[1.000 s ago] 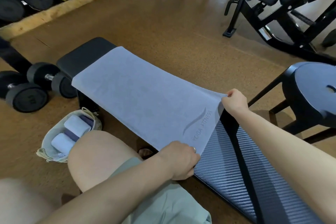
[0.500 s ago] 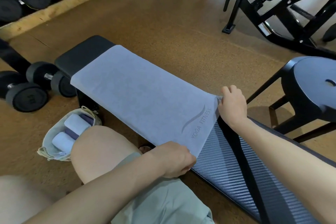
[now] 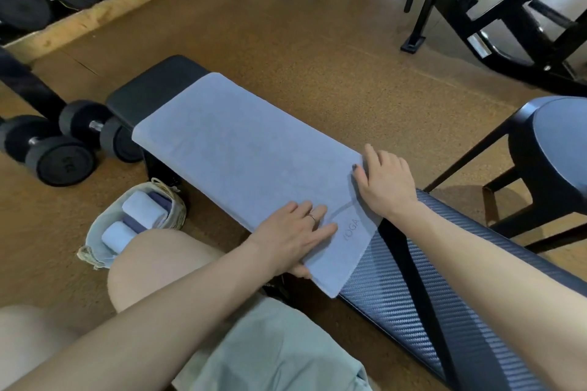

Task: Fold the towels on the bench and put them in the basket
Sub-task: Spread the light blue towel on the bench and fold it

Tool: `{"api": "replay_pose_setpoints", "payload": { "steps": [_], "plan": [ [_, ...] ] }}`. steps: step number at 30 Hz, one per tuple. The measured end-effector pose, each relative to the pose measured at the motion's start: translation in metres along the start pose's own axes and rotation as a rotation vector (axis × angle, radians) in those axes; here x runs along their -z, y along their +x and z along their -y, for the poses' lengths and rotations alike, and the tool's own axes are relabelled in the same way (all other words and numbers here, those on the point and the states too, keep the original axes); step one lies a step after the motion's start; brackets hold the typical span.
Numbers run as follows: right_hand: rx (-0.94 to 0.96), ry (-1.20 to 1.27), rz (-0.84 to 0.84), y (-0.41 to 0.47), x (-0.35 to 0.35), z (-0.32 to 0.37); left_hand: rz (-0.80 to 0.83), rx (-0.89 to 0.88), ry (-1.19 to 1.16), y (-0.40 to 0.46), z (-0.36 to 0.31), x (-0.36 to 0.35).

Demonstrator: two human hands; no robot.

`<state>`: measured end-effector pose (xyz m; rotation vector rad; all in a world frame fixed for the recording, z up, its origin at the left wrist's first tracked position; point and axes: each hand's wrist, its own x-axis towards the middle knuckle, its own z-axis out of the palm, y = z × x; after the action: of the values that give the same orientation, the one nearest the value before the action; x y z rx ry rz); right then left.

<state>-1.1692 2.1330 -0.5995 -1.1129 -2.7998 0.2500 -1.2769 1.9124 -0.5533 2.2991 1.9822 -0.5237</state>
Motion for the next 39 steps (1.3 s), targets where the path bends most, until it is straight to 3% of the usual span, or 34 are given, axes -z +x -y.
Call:
{"api": "replay_pose_setpoints", "payload": {
  "steps": [6,11,16,22,34,39],
  "plan": [
    [-0.039,-0.042,0.062,-0.005,-0.013,0.012,-0.018,0.024,0.137,0.007,-0.015,-0.009],
    [0.075,-0.091,-0.027,0.001,-0.014,0.025,0.065,-0.025,-0.189,-0.001,0.022,-0.006],
    [0.044,-0.125,0.042,0.010,-0.022,0.048,0.114,0.415,-0.542,-0.028,0.095,-0.018],
    [0.226,-0.146,0.105,0.062,-0.035,0.131,0.147,0.696,-0.539,-0.055,0.179,-0.071],
    [0.312,-0.098,0.171,0.225,-0.081,0.291,-0.134,0.955,-0.533,-0.111,0.312,-0.159],
    [0.292,-0.036,0.177,0.274,-0.091,0.323,-0.433,1.085,-0.692,-0.110,0.324,-0.164]
  ]
}}
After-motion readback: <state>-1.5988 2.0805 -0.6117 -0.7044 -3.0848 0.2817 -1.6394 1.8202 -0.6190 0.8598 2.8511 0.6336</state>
